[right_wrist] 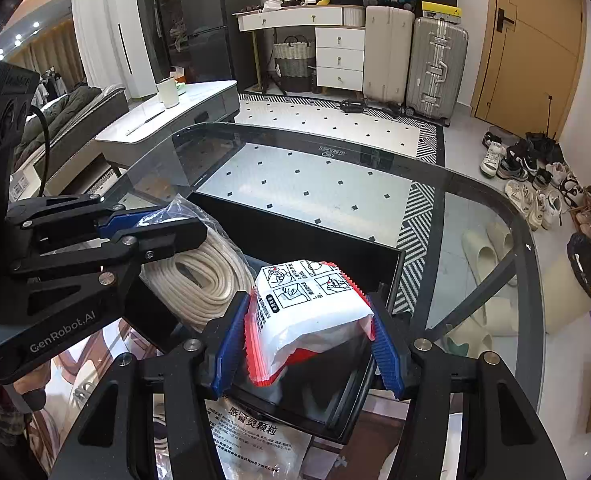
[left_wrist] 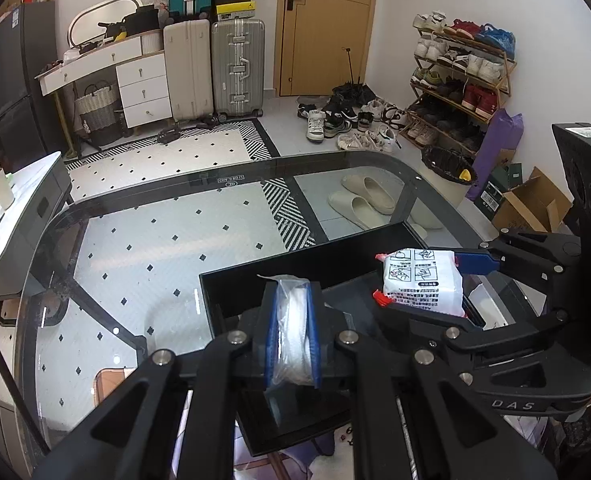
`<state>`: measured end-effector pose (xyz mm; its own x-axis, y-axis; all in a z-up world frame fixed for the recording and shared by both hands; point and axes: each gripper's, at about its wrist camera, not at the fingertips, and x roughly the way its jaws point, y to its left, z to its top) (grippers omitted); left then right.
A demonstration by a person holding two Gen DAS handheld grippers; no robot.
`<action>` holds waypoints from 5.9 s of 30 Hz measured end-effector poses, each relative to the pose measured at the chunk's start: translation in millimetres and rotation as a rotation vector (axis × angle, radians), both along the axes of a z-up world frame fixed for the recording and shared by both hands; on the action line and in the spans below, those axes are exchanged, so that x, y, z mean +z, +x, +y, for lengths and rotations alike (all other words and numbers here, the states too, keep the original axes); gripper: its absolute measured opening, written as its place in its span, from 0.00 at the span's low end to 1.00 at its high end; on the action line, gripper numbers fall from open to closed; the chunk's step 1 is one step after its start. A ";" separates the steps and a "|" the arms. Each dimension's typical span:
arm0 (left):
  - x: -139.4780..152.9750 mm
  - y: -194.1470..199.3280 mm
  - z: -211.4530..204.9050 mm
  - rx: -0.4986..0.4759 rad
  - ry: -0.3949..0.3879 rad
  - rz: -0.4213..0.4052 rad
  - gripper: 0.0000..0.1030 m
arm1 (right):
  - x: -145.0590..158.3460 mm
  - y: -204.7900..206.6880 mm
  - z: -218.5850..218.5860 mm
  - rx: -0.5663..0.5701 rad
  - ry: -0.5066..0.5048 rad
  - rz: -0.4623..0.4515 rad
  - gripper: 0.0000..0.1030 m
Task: Organize soft objects
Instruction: 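Open both tools to release the bags inside the box, then withdraw both open tools from the box back toward the pile, then grasp the white cable coil with the left tool while the right tool grasps the clear bag of Adidas rope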
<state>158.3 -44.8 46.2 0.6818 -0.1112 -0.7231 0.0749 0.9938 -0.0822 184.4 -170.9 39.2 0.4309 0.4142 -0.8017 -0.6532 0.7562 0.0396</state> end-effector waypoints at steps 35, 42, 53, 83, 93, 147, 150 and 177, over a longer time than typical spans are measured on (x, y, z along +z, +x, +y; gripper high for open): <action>27.1 -47.0 19.9 0.086 -0.041 -0.078 1.00 | 37.9 -41.9 -41.9 -0.012 0.026 -0.079 0.99; 27.8 -66.5 20.0 0.086 -0.047 -0.079 1.00 | 42.1 -61.5 -54.7 -0.018 0.029 -0.075 0.99; 15.0 -89.2 18.9 0.071 -0.036 -0.040 1.00 | 34.8 -80.4 -62.4 -0.015 0.020 -0.046 0.99; -17.3 -134.6 15.2 0.091 0.047 -0.005 1.00 | -11.9 -123.3 -68.4 0.082 -0.011 -0.064 0.99; -27.3 -143.4 11.8 0.051 0.049 -0.005 1.00 | -27.7 -139.6 -66.3 0.208 0.027 -0.040 0.99; -71.2 -136.5 -2.5 -0.153 -0.038 0.091 0.93 | -72.9 -130.1 -33.3 0.264 -0.038 0.052 0.97; -71.9 -136.0 -1.0 -0.154 -0.055 0.095 0.89 | -73.3 -129.7 -32.6 0.260 -0.032 0.053 0.95; -66.5 -152.5 -16.4 -0.242 0.000 0.125 0.23 | -54.6 -127.4 -52.1 0.209 0.008 0.087 0.42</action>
